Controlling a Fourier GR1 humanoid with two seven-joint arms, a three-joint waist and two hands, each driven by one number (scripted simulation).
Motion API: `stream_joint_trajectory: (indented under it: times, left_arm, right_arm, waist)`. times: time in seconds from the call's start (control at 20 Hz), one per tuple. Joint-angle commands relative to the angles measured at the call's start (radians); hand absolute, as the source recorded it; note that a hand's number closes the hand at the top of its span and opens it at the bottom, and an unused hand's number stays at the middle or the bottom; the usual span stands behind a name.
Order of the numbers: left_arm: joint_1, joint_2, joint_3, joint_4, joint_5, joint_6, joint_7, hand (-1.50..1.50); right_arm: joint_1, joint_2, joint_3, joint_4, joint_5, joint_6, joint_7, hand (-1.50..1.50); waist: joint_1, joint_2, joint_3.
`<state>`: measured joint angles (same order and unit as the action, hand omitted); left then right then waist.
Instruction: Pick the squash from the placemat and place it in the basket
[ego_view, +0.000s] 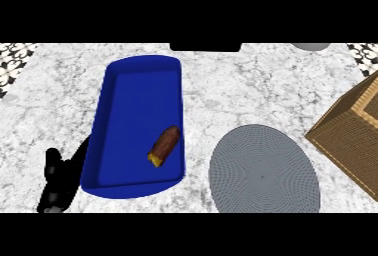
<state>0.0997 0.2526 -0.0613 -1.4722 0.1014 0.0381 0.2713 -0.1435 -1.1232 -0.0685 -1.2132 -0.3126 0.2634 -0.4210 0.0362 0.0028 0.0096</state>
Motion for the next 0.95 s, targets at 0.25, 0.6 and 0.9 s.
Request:
stream_joint_trajectory:
  times: [0.25, 0.6, 0.9]
  left_arm:
    - [-0.007, -0.012, 0.024, 0.098, -0.015, -0.007, -0.008, 0.0]
    - [0.009, -0.026, 0.015, 0.055, -0.004, -0.021, 0.003, 0.0]
    - [0.016, -0.048, -0.005, 0.074, -0.042, -0.001, -0.025, 0.0]
  right_arm:
    - [-0.246, 0.07, -0.01, 0.34, 0.11, 0.114, -0.155, -1.5]
    - [-0.391, -0.021, -0.101, 0.635, 0.042, 0.31, -0.101, -1.5]
    - [-0.401, -0.099, -0.126, 0.826, 0.096, 0.368, -0.199, -1.5]
  waist:
    - [-0.014, 0.003, -0.009]
    - [0.0, 0.008, -0.008]
    - [0.003, 0.015, -0.005]
